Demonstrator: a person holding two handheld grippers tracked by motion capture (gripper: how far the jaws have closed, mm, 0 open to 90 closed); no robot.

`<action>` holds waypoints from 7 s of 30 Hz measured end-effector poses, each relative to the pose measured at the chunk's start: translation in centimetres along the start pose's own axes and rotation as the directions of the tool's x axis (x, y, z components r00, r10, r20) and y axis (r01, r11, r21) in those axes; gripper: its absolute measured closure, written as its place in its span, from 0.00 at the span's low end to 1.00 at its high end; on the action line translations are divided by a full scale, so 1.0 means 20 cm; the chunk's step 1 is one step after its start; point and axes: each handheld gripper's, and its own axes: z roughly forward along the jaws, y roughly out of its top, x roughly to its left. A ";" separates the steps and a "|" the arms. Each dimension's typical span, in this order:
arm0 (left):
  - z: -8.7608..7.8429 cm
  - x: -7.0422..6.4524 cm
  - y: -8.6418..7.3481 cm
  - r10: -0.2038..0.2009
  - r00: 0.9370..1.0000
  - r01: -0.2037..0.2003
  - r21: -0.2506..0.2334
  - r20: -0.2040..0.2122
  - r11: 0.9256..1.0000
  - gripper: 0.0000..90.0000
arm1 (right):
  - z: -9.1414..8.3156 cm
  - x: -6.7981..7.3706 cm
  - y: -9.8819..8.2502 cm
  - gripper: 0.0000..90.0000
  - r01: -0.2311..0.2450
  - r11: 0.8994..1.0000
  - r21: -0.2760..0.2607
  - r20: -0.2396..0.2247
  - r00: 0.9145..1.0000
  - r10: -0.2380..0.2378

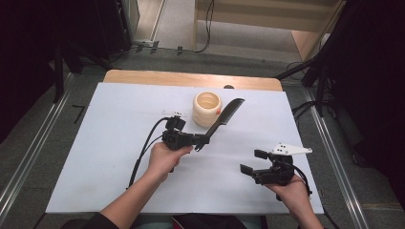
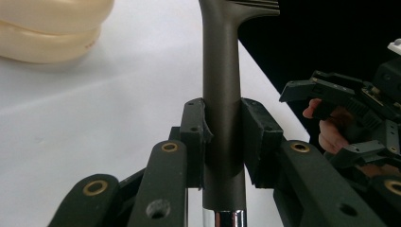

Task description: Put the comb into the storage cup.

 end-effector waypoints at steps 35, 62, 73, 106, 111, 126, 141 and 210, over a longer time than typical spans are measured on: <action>0.30 -0.13 -0.06 -0.046 0.997 0.051 -0.083 0.064 0.995 0.81 | 0.04 -0.02 0.22 0.16 -0.150 0.987 -0.062 0.130 0.979 0.157; 0.36 -0.11 -0.09 -0.088 0.993 0.097 -0.124 0.074 0.987 0.81 | 0.16 -0.04 0.35 0.26 -0.208 0.977 -0.042 0.234 0.949 0.212; 0.38 -0.12 -0.09 -0.102 0.991 0.113 -0.125 0.087 0.986 0.81 | 0.23 -0.03 0.37 0.28 -0.219 0.975 -0.029 0.246 0.944 0.219; 0.42 -0.13 -0.11 -0.102 0.989 0.116 -0.126 0.108 0.985 0.81 | 0.32 -0.06 0.37 0.61 -0.317 0.947 0.044 0.283 0.913 0.293; 0.42 -0.13 -0.11 -0.100 0.989 0.113 -0.126 0.106 0.986 0.81 | 0.32 -0.07 0.37 0.63 -0.351 0.935 0.046 0.268 0.906 0.327; 0.44 -0.14 -0.11 -0.083 0.991 0.097 -0.137 0.109 0.986 0.81 | 0.31 -0.09 0.38 0.68 -0.384 0.922 0.041 0.244 0.899 0.364; 0.45 -0.13 -0.12 -0.086 0.989 0.099 -0.105 0.120 0.990 0.80 | 0.31 -0.10 0.39 0.74 -0.425 0.902 0.074 0.213 0.891 0.402; -0.02 0.00 -0.12 0.375 0.925 -0.358 0.179 -0.067 0.916 0.39 | 0.28 -0.13 0.38 0.77 -0.359 0.932 0.059 0.202 0.918 0.341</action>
